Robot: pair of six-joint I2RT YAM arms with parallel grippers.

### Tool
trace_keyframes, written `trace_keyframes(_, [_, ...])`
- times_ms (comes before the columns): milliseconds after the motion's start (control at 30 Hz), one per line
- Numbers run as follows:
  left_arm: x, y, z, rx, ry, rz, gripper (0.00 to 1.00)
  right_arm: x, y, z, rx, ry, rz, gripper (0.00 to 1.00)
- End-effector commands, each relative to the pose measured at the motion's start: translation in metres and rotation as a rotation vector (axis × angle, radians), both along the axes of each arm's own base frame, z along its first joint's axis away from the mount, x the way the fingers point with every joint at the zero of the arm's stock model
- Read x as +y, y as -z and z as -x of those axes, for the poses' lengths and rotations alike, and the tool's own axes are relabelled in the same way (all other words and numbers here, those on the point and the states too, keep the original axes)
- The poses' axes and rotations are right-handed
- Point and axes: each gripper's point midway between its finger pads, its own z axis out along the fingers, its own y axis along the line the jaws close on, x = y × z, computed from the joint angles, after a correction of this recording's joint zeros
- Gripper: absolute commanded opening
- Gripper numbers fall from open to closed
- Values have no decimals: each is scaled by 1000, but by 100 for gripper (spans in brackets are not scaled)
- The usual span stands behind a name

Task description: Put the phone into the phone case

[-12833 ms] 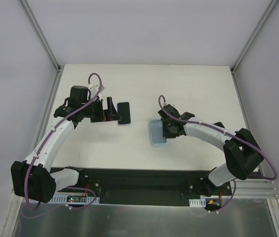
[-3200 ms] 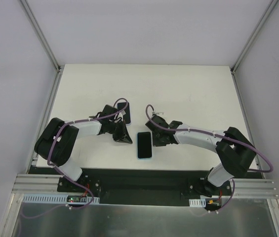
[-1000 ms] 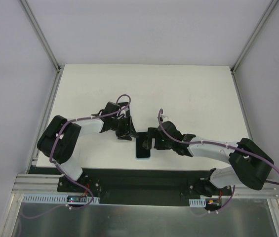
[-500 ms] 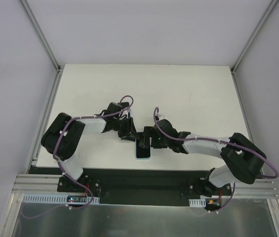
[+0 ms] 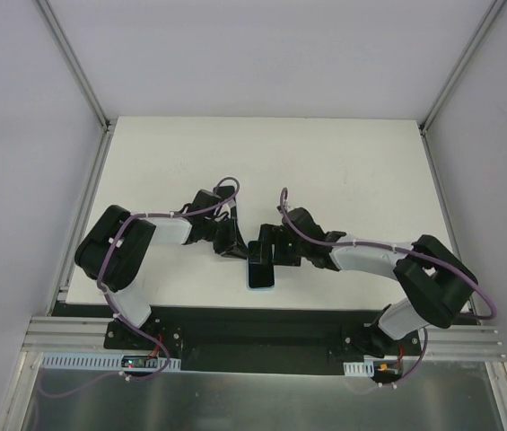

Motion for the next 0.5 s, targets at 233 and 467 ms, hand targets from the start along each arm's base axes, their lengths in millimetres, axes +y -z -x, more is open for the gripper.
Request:
trace_keyframes(233, [-18, -25, 9, 18, 44, 167, 13, 42, -70, 5, 16, -134, -413, 90])
trace_keyframes(467, [-17, -26, 13, 15, 48, 174, 13, 41, -70, 1, 20, -132, -461, 90])
